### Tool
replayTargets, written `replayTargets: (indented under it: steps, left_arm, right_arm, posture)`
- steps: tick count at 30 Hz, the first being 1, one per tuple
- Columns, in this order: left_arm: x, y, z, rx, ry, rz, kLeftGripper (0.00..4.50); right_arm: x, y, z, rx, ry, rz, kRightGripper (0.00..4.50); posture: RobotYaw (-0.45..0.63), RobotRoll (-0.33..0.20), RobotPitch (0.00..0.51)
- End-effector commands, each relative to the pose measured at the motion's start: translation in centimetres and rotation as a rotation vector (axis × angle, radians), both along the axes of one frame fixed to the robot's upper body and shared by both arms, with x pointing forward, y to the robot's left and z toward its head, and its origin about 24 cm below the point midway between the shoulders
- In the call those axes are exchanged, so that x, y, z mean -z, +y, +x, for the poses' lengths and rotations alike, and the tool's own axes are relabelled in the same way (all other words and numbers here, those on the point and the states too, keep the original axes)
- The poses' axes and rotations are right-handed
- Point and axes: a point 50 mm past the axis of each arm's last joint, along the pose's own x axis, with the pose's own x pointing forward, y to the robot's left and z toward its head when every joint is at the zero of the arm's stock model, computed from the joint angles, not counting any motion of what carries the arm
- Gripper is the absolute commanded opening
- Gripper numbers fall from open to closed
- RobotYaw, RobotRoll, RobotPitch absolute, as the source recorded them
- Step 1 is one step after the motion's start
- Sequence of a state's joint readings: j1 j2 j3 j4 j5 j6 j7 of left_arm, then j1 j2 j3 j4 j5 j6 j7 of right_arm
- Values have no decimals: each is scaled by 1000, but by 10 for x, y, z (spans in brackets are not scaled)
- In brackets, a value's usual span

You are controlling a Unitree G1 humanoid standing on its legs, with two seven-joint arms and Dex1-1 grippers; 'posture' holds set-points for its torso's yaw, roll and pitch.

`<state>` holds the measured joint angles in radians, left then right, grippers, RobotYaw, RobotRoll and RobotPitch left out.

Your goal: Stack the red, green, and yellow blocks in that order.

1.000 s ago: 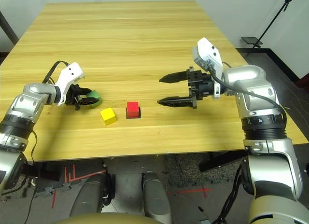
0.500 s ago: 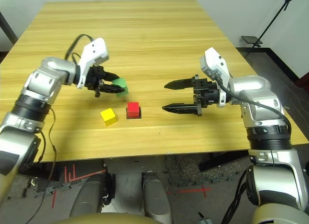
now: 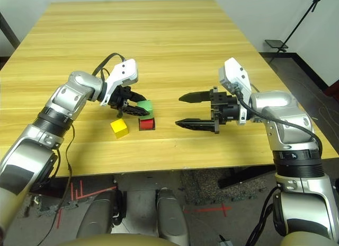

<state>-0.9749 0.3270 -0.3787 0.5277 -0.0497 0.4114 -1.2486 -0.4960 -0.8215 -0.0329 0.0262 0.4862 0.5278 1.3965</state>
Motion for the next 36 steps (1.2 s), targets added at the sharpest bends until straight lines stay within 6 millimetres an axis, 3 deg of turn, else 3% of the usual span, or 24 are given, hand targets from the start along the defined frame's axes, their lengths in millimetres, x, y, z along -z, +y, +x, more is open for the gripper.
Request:
replayTargets:
  steps: [1,9,22,29,32,36]
  left_arm:
    - [-3,-6,1,28,-19,8,2021]
    - [-4,-12,1,36,-29,-7,2021]
    - [2,-5,0,33,-38,22,2021]
    - [-5,-6,-9,66,-40,2,4388]
    - [-14,-4,-15,62,-45,-9,4456]
    - [-20,19,-25,-47,-4,76,4456]
  right_arm:
    - [-6,-2,-3,9,-18,0,4500]
    - [-6,-3,-2,17,-18,0,4500]
    - [-8,1,3,15,-31,17,4500]
    - [-9,1,7,14,-37,16,4500]
    - [-9,2,9,12,-39,17,4500]
    - [-10,1,10,8,-40,14,4500]
  posture:
    - [-94,-49,88]
    - [-94,-52,91]
    - [-76,-55,86]
    - [-50,-61,76]
    - [-42,-62,70]
    - [-33,-64,66]
